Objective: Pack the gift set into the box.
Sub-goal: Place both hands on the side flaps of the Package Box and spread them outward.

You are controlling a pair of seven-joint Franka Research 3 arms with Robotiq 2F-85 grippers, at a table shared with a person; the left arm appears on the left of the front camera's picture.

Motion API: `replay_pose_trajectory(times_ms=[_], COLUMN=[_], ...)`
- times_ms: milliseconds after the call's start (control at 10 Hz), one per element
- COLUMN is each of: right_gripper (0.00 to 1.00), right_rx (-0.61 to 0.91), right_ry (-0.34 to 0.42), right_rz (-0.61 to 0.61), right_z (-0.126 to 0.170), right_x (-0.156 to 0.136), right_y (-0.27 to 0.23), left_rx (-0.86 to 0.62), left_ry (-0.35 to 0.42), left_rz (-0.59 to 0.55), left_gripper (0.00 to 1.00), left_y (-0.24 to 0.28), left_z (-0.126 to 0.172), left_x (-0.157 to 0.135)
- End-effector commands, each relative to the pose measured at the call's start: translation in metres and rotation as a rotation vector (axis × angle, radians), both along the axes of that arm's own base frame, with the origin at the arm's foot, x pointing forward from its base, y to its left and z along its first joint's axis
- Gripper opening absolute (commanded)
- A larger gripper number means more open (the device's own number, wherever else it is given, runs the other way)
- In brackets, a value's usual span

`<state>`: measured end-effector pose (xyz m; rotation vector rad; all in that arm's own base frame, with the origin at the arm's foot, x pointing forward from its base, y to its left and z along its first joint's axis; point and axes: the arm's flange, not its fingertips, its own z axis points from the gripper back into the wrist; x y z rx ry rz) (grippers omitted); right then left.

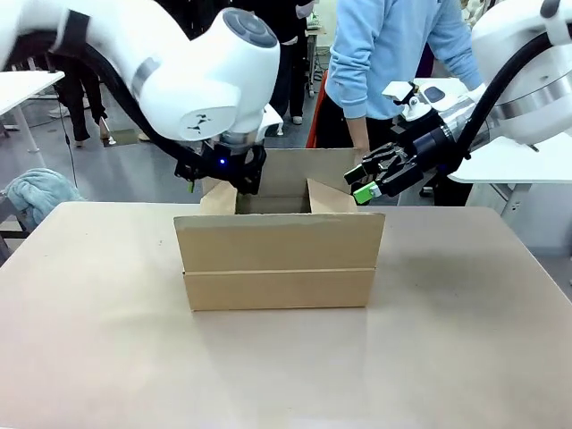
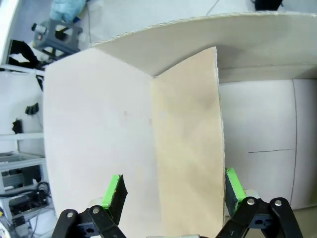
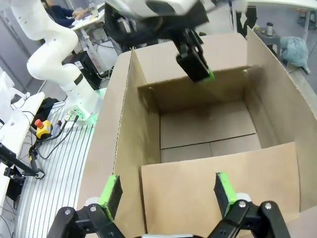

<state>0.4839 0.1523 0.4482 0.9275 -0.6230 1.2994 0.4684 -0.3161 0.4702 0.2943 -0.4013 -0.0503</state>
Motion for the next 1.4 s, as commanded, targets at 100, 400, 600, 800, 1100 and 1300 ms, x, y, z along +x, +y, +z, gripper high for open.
replay_pose_trajectory(times_ms=[100,400,600,800,1100,1300], right_gripper=[1.00,1.00,1.00,1.00,1.00,1.00], right_rx=[0.004,0.004,0.004,0.004,0.004,0.004], right_ry=[0.000,0.000,0.000,0.000,0.000,0.000], right_rz=[0.006,0.006,0.006,0.006,0.006,0.006], right_z=[0.003,0.003,0.003,0.003,0.003,0.003], right_x=[-0.001,-0.001,-0.001,-0.001,-0.001,-0.001], right_y=[-0.001,-0.001,-0.001,-0.001,-0.001,-0.001], left_rx=[-0.030,-0.166,-0.277,-0.423,-0.560,-0.695], left_ry=[-0.039,-0.056,0.004,0.078,0.230,0.267], left_rz=[0.027,0.097,0.113,0.095,0.051,0.044], left_gripper=[1.00,1.00,1.00,1.00,1.00,1.00], left_y=[0.045,0.102,0.140,0.186,0.237,0.273], left_z=[0.019,0.041,0.038,0.021,-0.030,-0.046], left_x=[-0.014,-0.011,0.000,0.014,0.028,0.028])
